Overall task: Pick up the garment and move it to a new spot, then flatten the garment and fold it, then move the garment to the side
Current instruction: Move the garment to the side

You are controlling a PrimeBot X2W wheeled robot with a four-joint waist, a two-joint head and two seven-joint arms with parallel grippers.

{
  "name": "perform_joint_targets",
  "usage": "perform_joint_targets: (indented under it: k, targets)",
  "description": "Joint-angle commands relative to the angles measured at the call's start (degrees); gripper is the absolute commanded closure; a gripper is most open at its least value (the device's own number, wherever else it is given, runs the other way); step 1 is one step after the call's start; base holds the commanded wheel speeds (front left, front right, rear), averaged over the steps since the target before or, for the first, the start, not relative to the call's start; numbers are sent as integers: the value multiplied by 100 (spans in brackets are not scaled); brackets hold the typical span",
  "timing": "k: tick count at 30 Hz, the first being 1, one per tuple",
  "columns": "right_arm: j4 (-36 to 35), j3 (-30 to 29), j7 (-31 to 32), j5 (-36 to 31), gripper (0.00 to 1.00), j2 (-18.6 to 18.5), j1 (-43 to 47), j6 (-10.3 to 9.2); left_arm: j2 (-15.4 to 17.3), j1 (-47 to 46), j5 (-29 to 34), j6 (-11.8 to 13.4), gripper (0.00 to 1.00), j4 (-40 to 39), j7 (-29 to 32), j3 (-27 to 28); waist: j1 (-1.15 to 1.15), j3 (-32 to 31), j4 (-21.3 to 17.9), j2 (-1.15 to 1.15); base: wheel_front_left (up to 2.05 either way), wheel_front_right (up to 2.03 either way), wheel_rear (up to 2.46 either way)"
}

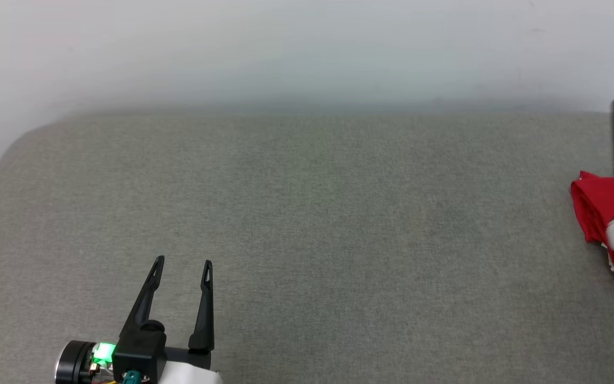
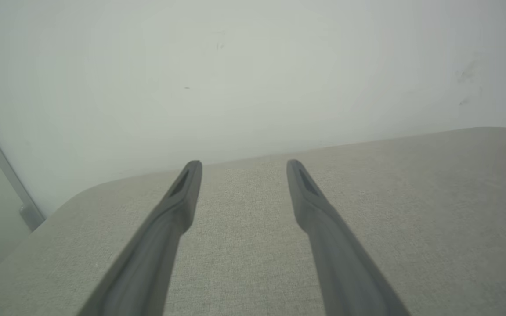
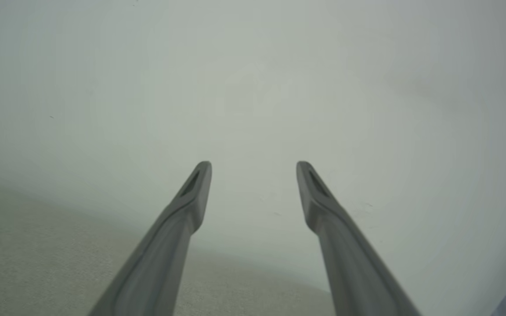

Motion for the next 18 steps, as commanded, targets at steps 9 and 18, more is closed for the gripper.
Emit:
perform_joint_targets:
  k: [9,18]
  targets:
    - [-1000,239,-9,-207,0,1336,1404,-9,-45,228,-162,-98,0,151,-12,231,2,-389,220,0,0,0,0]
    - [-1103,19,-11,-318,0,1934,2400,-9,-98,388,-187,-261,0,333,-12,349,2,-583,228,0,0,0,0]
